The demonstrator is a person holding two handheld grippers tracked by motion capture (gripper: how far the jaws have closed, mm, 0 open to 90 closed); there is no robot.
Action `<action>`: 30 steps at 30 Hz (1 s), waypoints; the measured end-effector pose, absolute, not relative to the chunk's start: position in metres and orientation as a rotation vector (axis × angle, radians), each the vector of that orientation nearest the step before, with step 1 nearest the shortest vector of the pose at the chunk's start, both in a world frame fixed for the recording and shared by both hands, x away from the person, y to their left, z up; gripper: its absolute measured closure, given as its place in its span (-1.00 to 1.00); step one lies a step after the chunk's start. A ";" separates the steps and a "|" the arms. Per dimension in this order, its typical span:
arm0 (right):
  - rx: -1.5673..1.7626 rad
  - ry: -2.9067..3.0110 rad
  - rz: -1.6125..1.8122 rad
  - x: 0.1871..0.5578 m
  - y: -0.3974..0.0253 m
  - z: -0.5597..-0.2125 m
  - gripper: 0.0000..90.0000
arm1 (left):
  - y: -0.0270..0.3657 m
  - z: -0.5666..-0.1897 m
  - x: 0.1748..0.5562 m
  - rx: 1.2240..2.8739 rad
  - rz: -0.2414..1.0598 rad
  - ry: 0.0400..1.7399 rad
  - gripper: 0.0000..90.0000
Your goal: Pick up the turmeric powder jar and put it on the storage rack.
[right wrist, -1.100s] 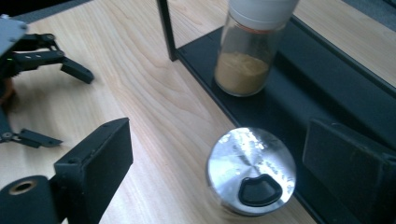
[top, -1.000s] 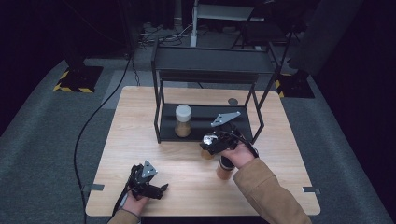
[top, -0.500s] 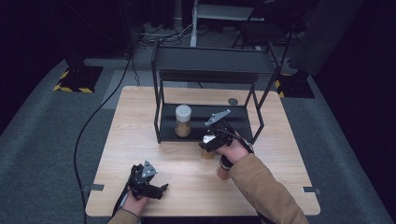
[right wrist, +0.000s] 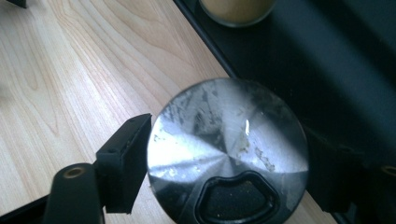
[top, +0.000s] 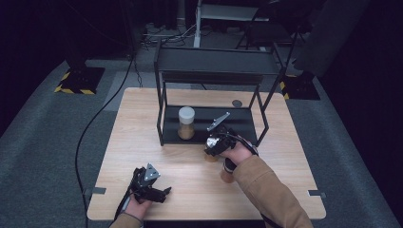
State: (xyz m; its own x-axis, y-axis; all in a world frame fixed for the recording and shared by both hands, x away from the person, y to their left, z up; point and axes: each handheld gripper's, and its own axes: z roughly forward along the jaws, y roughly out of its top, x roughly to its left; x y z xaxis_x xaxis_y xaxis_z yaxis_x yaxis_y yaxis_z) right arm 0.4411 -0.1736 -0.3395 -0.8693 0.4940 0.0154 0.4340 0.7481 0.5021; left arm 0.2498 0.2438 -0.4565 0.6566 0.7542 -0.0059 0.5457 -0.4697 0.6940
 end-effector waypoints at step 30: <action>0.723 2.845 0.712 0.444 -0.166 -0.318 -0.32 | 0.244 -0.456 0.250 2.197 0.396 0.998 -0.99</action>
State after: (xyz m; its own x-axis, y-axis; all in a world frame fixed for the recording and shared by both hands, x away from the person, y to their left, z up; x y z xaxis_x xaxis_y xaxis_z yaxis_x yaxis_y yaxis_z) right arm 0.4445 -0.1663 -0.3178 -0.8786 0.4776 -0.0007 0.4209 0.7750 0.4713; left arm 0.2502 0.2442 -0.4564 0.6595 0.7517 -0.0047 0.5438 -0.4727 0.6934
